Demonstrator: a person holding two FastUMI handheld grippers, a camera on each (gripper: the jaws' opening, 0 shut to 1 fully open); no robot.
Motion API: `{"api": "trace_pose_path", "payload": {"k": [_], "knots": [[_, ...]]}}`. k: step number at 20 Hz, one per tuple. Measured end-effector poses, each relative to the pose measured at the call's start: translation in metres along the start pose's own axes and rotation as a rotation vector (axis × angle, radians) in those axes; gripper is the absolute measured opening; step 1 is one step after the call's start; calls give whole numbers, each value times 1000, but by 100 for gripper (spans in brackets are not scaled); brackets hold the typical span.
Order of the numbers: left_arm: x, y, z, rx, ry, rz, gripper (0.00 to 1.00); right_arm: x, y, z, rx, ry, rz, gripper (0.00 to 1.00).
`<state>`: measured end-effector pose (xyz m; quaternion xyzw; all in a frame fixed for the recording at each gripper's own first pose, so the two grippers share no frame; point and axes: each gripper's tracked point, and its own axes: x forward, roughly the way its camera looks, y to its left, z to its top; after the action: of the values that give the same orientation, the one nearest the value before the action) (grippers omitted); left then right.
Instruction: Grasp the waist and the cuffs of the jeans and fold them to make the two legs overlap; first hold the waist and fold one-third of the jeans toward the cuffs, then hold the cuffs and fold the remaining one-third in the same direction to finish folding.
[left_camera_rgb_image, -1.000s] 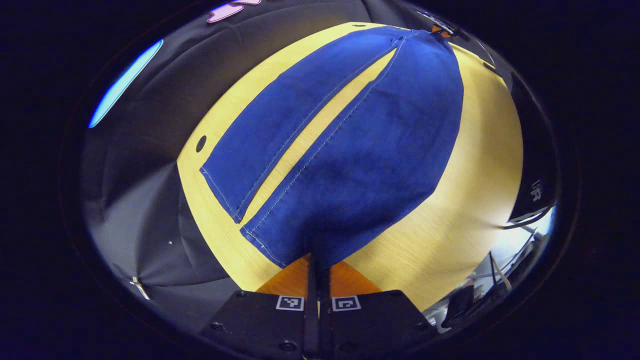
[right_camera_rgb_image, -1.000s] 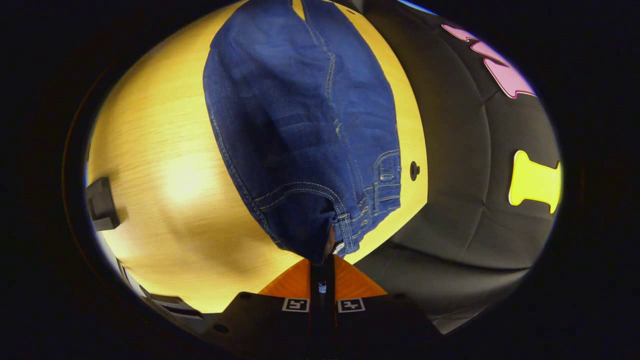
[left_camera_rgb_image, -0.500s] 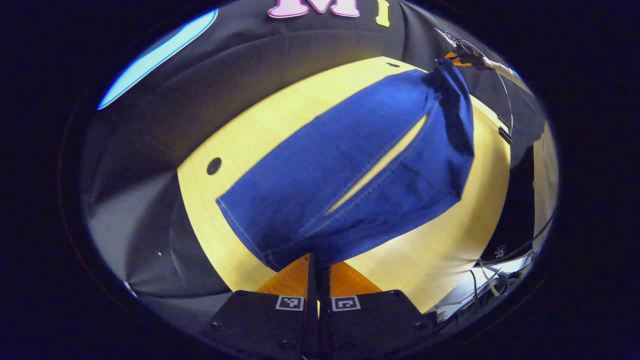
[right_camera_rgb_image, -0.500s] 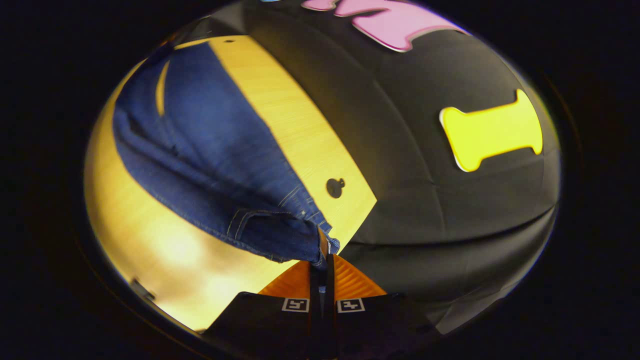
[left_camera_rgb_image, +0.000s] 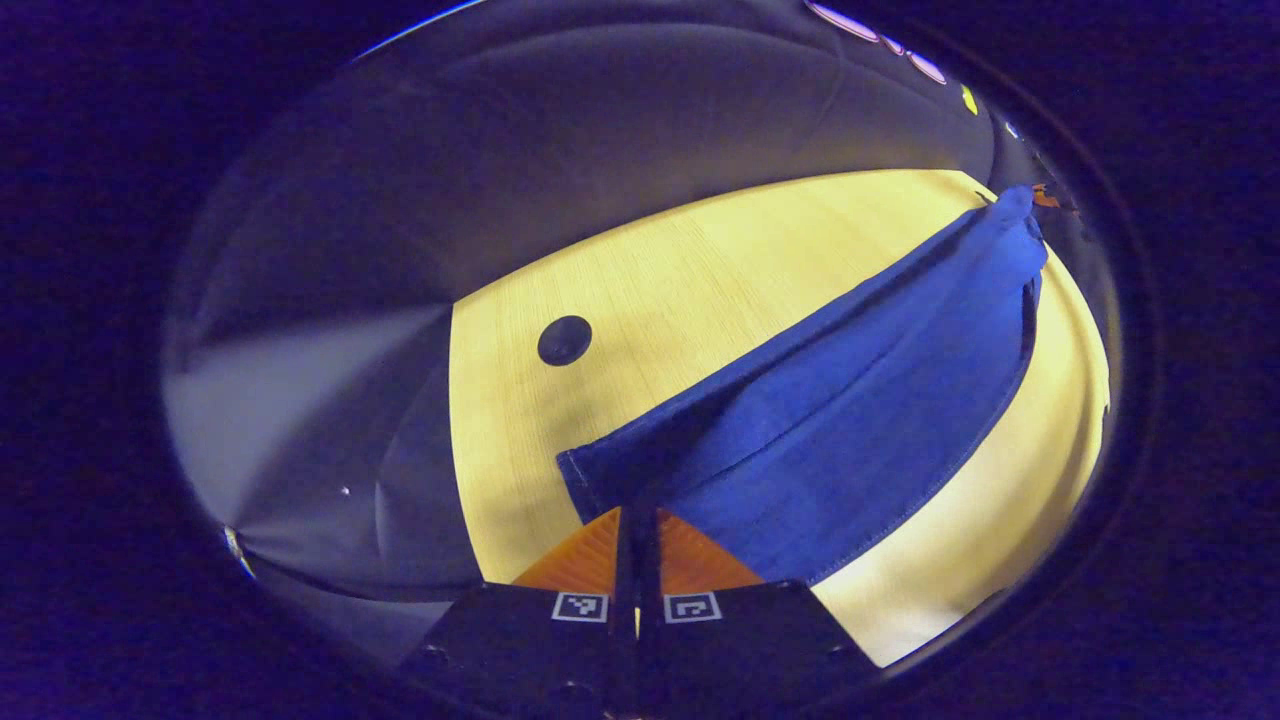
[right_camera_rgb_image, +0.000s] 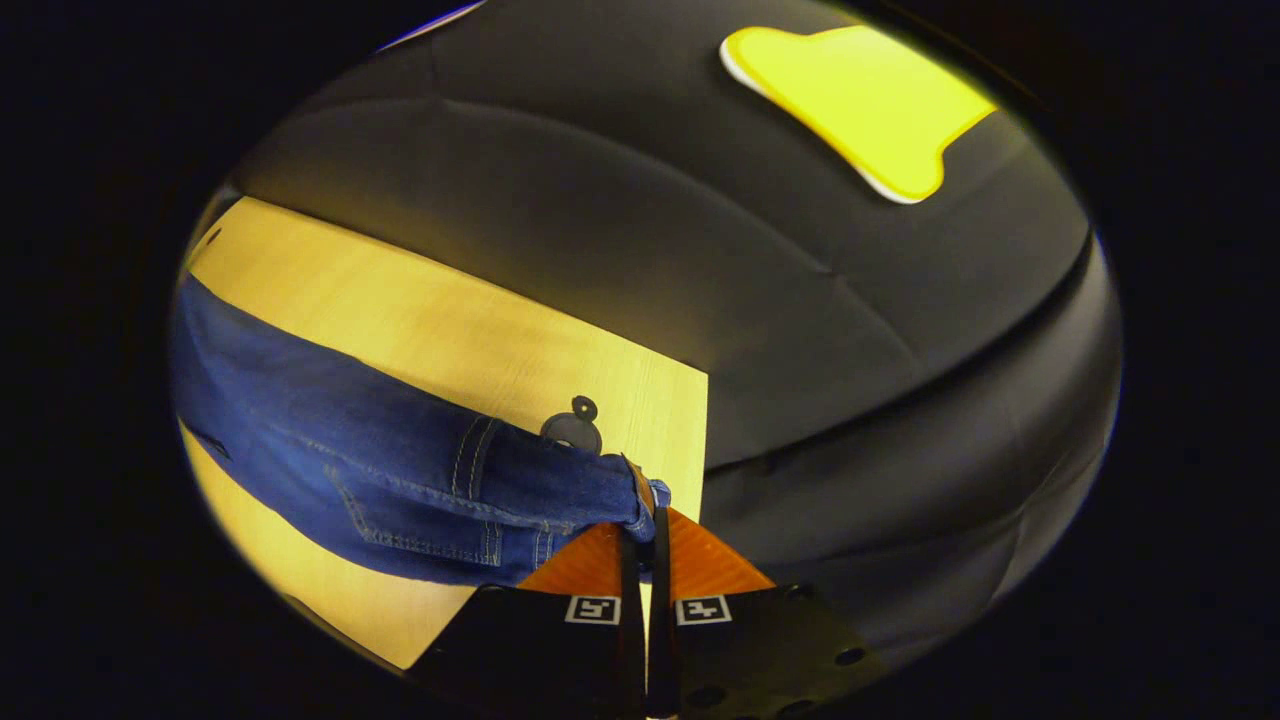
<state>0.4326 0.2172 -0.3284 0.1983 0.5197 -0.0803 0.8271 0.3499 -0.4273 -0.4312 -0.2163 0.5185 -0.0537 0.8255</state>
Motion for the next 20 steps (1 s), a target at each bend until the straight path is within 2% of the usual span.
{"api": "trace_pose_path", "payload": {"k": [2, 3, 5, 7, 8, 10, 13, 15, 17, 19, 20], "knots": [[10, -4, 7, 7, 20, 57, 6, 10, 1, -3, -40, 27, -35, 7], [10, -10, 9, 3, 26, 72, 6, 8, 4, -1, -47, 18, -41, 18], [13, -28, 9, -12, 17, 46, 17, 4, 20, 6, 28, -7, -9, 58], [7, -25, 10, 18, -26, 99, 70, -8, 22, 4, 169, -46, -3, 99], [-3, -21, 11, 35, -55, 144, 97, -11, 19, 5, 255, -78, -6, 97], [-30, -18, 19, 14, -154, 213, 97, -30, 5, -3, 420, -137, -27, 97], [-77, -28, 27, -109, -308, 266, 97, -54, -7, -17, 634, -213, -38, 97], [-96, -36, 24, -190, -386, 252, 98, -55, -10, -27, 777, -245, -29, 98], [-94, -51, 16, -250, -428, 200, 97, -48, -5, -26, 945, -278, 16, 98], [-100, -58, 15, -292, -420, 164, 97, -32, 6, -50, 1061, -193, 26, 98], [-102, -54, 16, -311, -417, 161, 97, -24, 6, -59, 1088, -164, -2, 98]]}}
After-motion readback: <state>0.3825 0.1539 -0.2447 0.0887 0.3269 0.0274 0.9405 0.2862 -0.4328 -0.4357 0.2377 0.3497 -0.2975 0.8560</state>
